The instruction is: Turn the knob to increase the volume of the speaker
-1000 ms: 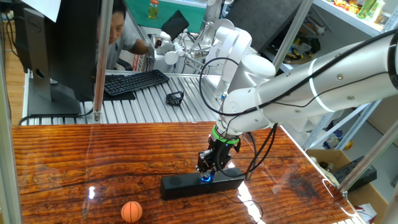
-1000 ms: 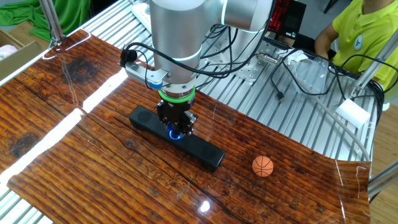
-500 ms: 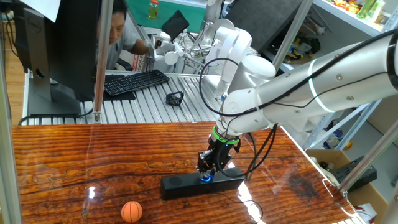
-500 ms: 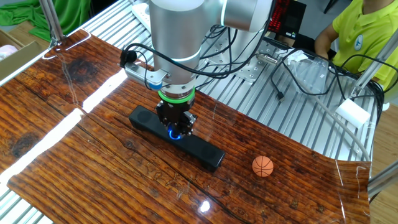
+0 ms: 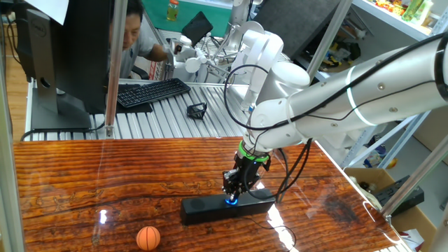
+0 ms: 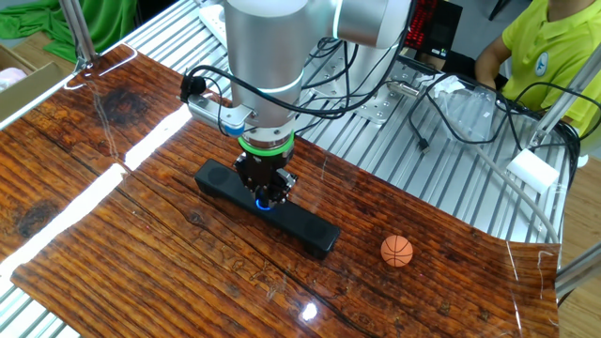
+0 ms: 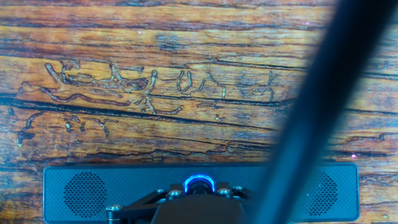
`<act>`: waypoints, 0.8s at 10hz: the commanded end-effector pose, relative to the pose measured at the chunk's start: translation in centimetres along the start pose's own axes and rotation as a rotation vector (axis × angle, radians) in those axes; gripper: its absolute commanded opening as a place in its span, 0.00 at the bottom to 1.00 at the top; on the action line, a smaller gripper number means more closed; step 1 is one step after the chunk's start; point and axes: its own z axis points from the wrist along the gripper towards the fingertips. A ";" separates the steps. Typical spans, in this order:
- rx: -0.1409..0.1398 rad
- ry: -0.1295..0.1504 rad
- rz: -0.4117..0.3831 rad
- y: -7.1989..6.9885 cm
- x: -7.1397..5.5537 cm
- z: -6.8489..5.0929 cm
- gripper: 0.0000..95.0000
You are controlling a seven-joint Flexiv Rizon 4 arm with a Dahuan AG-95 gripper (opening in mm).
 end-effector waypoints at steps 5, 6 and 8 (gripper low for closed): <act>0.000 -0.009 -0.062 0.0 0.0 0.1 0.00; -0.007 -0.010 -0.088 0.0 -0.1 0.1 0.00; -0.007 0.003 -0.130 0.2 -0.3 0.0 0.00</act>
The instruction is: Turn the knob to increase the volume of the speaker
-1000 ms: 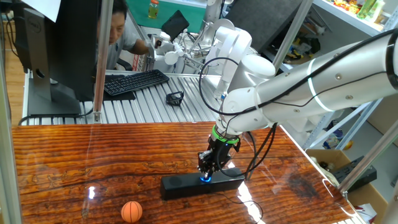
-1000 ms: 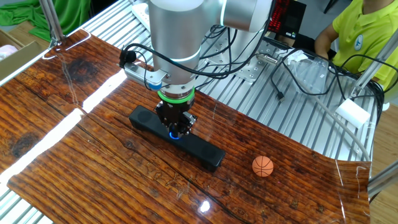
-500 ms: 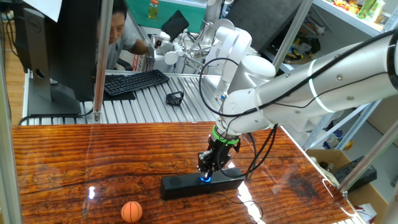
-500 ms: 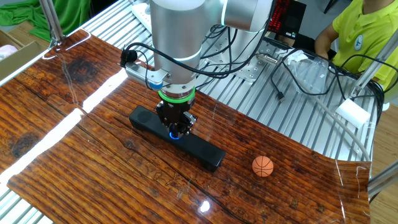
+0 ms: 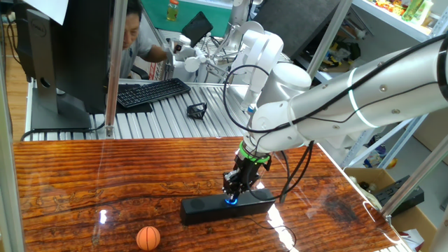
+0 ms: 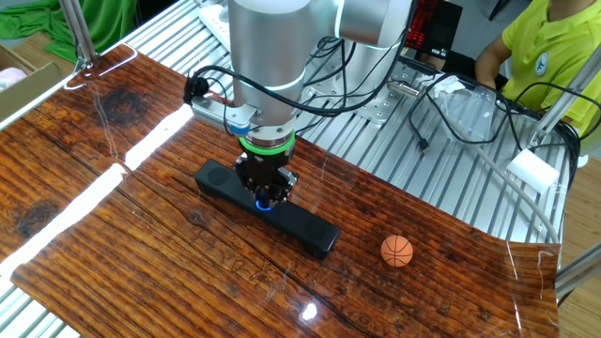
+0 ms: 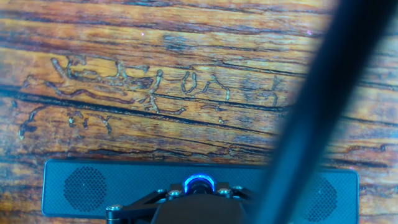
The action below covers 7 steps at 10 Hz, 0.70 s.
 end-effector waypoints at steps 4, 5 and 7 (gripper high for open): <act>0.014 0.004 0.003 0.2 -0.2 0.1 0.00; 0.013 -0.001 0.039 0.2 -0.2 0.1 0.00; 0.008 -0.003 0.081 0.2 -0.2 0.1 0.00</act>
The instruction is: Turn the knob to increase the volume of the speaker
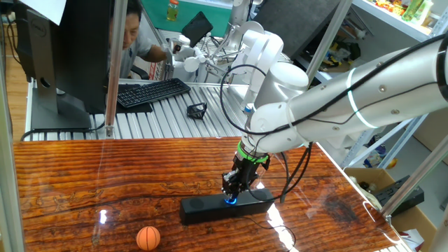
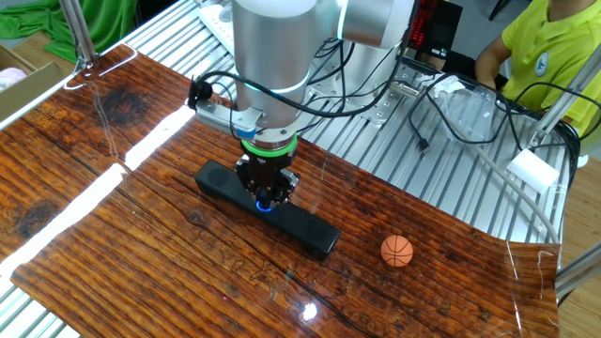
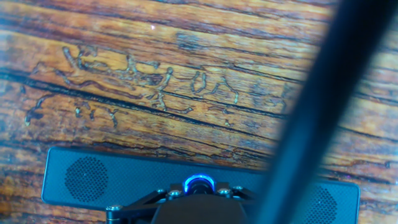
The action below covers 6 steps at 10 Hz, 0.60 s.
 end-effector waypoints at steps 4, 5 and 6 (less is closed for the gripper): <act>0.000 0.010 0.137 0.0 -0.1 0.1 0.00; -0.001 0.014 0.164 0.0 -0.1 0.1 0.00; -0.001 0.013 0.185 0.0 -0.1 0.1 0.00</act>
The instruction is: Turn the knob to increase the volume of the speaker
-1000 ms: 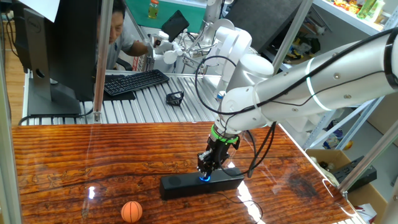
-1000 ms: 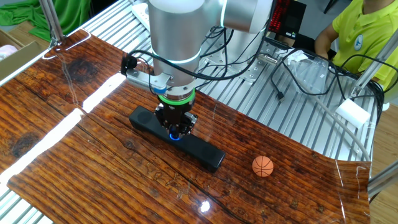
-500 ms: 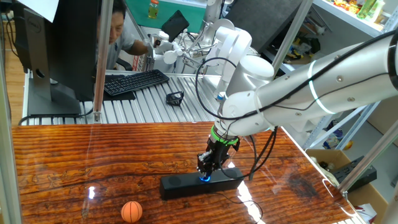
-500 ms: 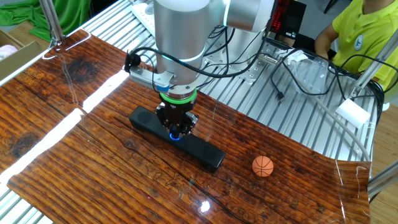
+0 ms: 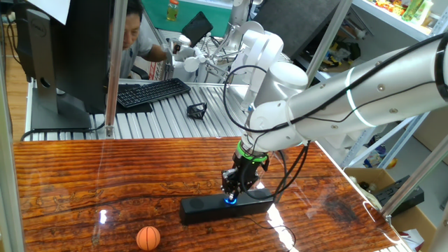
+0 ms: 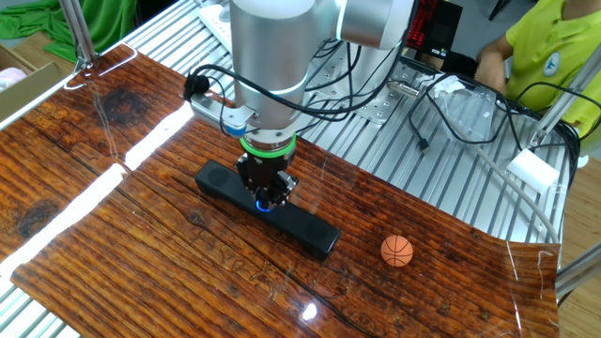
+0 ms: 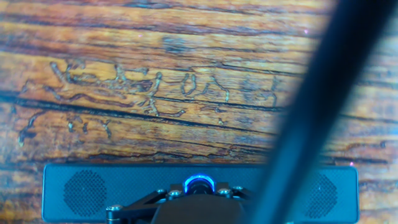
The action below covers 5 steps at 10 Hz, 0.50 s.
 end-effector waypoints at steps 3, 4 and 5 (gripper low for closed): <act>-0.014 0.003 0.105 0.0 0.0 0.1 0.00; -0.013 0.003 0.127 0.0 0.0 0.1 0.00; -0.012 0.003 0.151 0.0 0.0 0.1 0.00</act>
